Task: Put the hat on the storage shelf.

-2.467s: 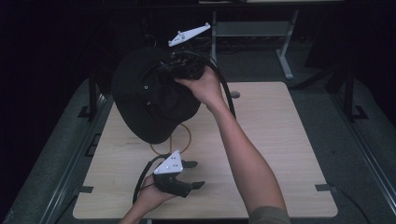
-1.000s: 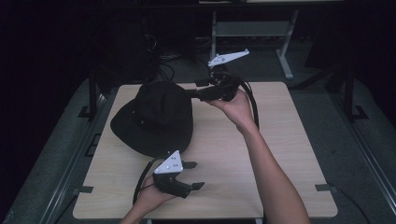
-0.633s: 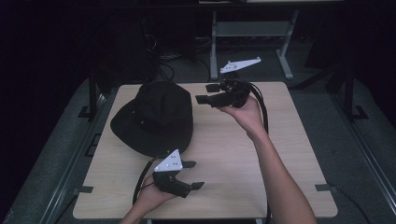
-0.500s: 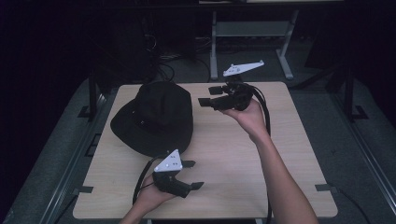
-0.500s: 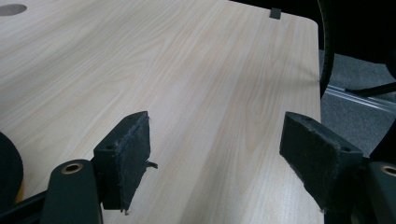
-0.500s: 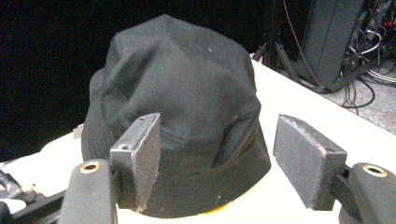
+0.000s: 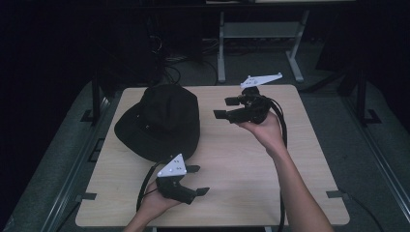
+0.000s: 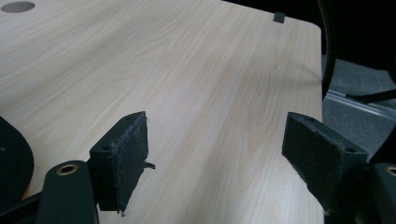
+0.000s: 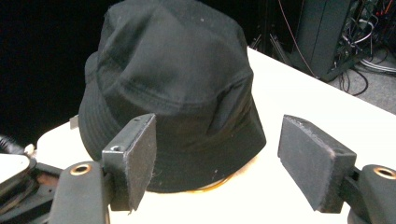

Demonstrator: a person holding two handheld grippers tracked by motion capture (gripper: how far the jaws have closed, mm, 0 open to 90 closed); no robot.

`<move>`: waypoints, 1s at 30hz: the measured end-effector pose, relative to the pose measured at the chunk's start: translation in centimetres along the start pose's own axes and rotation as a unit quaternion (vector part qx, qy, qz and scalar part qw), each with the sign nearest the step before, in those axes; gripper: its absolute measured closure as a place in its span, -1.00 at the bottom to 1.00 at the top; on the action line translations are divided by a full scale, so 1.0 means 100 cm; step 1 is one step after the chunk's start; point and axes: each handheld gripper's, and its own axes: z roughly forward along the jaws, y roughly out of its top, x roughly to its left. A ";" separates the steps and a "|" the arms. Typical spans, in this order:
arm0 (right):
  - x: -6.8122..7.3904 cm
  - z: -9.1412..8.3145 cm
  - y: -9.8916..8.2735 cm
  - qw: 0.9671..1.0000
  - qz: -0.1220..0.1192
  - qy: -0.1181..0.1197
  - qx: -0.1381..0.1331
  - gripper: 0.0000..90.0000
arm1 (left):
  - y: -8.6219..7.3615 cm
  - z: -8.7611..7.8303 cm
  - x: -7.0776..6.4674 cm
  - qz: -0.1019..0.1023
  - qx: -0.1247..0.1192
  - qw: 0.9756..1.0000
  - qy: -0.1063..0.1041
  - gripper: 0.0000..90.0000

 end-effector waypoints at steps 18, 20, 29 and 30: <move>0.003 -0.041 -0.065 1.000 0.022 -0.014 0.001 -0.42 | -0.003 -0.001 -0.003 -0.003 0.004 1.000 0.013 -0.56; 0.000 -0.044 -0.071 1.000 0.027 -0.017 0.000 -0.42 | -0.003 0.000 -0.003 -0.003 0.005 1.000 0.011 -0.56; -0.010 -0.051 -0.093 0.998 0.048 -0.027 0.002 -0.46 | -0.004 0.001 -0.001 0.001 0.011 1.000 0.018 -0.58; -0.010 -0.051 -0.093 0.998 0.048 -0.027 0.002 -0.46 | -0.004 0.001 -0.001 0.001 0.011 1.000 0.018 -0.58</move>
